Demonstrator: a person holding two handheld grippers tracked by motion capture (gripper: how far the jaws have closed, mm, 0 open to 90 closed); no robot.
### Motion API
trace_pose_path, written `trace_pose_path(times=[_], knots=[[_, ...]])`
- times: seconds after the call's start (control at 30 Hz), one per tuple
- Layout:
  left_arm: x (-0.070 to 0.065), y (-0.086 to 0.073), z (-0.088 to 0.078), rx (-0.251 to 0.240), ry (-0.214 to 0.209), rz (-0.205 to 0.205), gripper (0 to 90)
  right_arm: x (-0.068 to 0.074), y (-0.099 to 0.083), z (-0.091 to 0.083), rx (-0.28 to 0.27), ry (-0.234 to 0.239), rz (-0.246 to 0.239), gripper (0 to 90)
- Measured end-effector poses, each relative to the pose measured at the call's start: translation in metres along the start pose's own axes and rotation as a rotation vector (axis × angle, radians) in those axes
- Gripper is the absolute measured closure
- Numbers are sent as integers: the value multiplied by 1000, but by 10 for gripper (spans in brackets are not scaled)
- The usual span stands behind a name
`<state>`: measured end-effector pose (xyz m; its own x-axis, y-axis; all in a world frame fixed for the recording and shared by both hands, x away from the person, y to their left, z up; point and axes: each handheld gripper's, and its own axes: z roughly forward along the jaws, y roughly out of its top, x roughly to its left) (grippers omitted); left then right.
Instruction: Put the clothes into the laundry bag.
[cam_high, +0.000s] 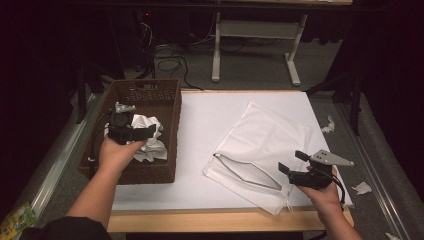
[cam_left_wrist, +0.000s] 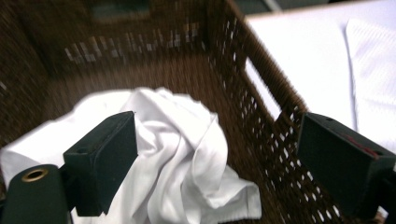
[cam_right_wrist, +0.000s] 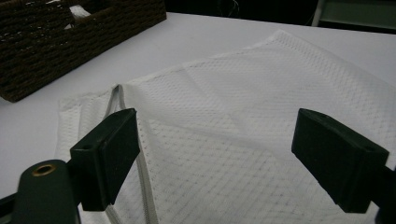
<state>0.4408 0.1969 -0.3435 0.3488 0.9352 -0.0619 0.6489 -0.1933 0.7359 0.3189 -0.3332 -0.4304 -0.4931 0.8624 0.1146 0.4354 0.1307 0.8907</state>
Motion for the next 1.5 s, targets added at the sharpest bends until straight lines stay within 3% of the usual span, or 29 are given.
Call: trace_pose_path(times=[0.27, 0.37, 0.47, 0.63, 0.77, 0.97, 1.03, 1.13, 1.3, 1.4, 1.47, 1.5], knots=[[3, 12, 24, 258, 16, 66, 117, 2, 0, -1, -4, 5, -3, 158], [6, 13, 34, 353, 28, 60, 102, 3, 0, -1, -4, 12, -10, 158], [8, 14, 44, 419, 32, 53, 99, 4, 0, -1, -7, 17, -15, 158], [20, 13, 67, 543, 56, 12, 40, 5, 0, -2, -7, 17, -14, 158], [31, 10, 83, 600, 73, -23, 10, 5, -1, -2, -4, 16, -15, 158], [43, -1, 104, 711, 21, -104, 5, 5, -2, -1, -1, 19, -6, 158], [46, -6, 110, 741, -3, -117, 5, 4, -2, -1, -1, 21, -7, 158], [44, -14, 120, 778, -13, -105, 7, 5, -2, -1, 3, 23, -10, 158], [42, -17, 122, 767, 11, -87, 90, 4, -3, 0, 10, 23, 0, 158], [43, -16, 119, 755, 10, -71, 216, 5, -3, 1, 12, 27, -2, 158], [41, -16, 116, 735, -22, -60, 342, 5, -3, 1, 13, 28, -2, 157], [40, -16, 115, 729, -18, -45, 374, 5, -3, 1, 15, 26, -2, 156]])
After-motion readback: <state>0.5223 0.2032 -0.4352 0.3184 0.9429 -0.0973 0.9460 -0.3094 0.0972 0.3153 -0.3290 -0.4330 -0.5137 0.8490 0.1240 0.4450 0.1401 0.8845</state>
